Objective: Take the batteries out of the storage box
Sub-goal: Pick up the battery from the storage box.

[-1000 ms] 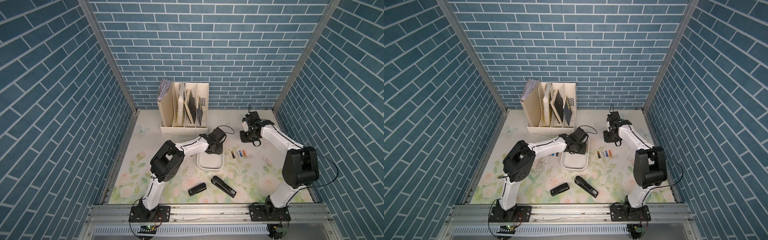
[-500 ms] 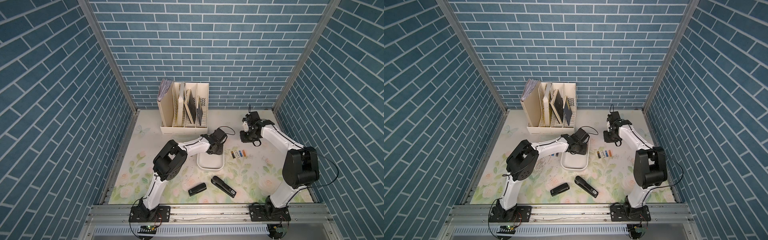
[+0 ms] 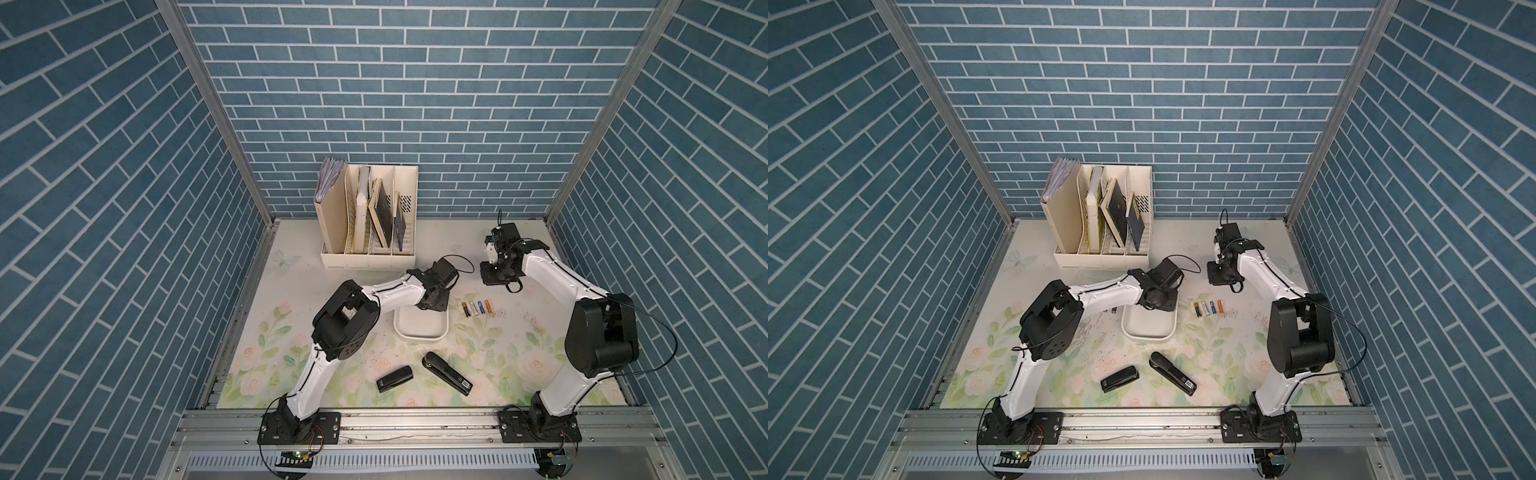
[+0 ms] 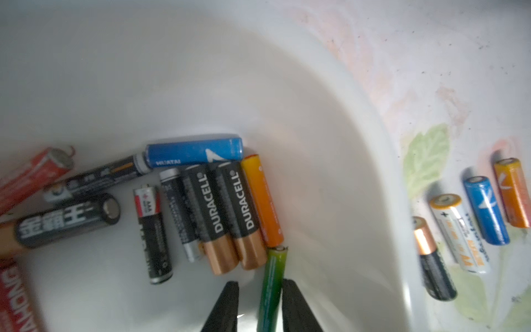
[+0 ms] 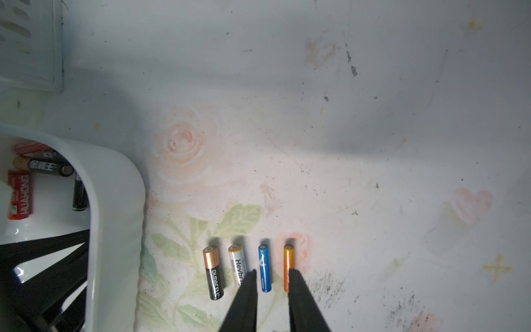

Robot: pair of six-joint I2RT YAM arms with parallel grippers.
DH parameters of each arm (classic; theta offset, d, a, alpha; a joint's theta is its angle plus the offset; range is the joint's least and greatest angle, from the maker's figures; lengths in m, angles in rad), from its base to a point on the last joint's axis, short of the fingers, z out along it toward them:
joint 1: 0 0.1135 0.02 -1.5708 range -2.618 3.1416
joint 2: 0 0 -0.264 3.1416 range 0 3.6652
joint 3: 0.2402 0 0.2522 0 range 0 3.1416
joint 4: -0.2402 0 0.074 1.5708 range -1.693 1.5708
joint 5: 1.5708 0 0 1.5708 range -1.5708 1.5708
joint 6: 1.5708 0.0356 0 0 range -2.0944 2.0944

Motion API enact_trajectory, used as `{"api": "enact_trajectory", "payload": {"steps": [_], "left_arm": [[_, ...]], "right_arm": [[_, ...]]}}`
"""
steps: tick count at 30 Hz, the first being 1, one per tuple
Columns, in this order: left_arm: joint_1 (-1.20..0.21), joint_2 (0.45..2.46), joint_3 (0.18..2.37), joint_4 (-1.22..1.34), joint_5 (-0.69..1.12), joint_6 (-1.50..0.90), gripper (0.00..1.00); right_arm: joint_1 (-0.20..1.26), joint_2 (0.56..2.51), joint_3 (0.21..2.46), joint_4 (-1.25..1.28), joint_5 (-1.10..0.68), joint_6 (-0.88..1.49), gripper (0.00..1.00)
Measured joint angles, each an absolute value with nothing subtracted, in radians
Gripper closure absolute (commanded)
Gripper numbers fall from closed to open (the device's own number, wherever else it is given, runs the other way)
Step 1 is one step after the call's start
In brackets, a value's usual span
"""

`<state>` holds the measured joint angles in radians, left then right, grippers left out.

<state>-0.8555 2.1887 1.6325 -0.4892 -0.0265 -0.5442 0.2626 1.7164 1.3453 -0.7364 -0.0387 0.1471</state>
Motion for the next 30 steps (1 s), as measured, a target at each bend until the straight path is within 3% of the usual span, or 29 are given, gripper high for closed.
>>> {"api": "enact_trajectory", "payload": {"steps": [15,30], "left_arm": [[-0.856,2.189,1.647,-0.561,-0.066,-0.522,0.78],[-0.856,2.2,1.653,-0.571,-0.064,-0.517,0.72]], "right_arm": [[0.263,1.716,1.345,-0.736,-0.045,0.147,0.77],[0.263,1.716,1.345,-0.736,-0.049,0.147,0.77]]}}
